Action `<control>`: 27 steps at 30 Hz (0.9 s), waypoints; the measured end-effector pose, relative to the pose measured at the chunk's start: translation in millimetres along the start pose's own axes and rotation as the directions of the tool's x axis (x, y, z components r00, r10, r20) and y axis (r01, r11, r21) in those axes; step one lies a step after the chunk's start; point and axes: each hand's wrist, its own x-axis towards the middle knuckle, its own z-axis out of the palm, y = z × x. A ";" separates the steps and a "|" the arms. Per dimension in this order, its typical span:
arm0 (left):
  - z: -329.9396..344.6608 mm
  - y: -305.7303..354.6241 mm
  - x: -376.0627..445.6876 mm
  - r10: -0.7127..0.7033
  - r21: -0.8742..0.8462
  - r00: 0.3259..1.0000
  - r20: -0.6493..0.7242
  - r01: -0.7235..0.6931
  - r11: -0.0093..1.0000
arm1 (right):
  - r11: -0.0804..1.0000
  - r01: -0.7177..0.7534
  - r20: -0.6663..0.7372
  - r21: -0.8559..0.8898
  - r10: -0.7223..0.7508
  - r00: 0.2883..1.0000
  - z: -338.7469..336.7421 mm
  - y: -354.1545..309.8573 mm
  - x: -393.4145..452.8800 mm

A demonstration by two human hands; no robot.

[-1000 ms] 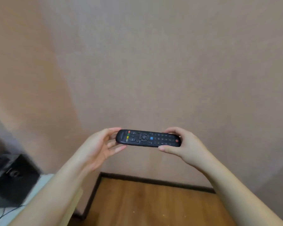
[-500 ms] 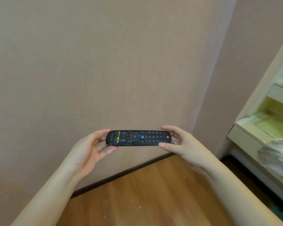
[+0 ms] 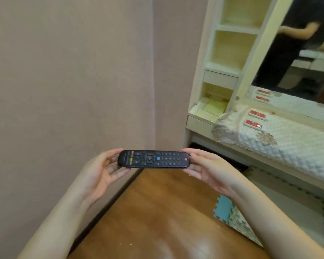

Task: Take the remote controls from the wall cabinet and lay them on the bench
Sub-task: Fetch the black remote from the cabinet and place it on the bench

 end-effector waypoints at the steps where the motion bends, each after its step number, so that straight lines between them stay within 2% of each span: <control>1: 10.5 -4.1 7.9 -0.017 0.009 0.999 0.031 0.017 1.000 | 1.000 0.005 -0.027 0.023 -0.004 1.000 -10.3 -0.3 -4.2; 6: 81.5 -30.1 45.3 -0.104 0.079 0.982 0.158 0.093 0.993 | 0.981 0.071 -0.208 0.182 -0.032 0.978 -70.3 -3.7 -27.0; 14: 221.0 -88.9 87.9 -0.203 0.279 0.920 0.334 0.109 0.954 | 0.936 0.208 -0.409 0.283 -0.078 0.909 -188.2 -11.2 -66.3; 20: 326.3 -134.6 104.7 -0.255 0.369 0.886 0.387 0.105 0.924 | 0.908 0.274 -0.517 0.316 -0.078 0.852 -277.2 -26.0 -90.2; 27: 388.8 -159.7 133.0 -0.332 0.354 0.857 0.394 0.192 0.915 | 0.894 0.305 -0.567 0.327 -0.073 0.821 -332.9 -38.7 -86.7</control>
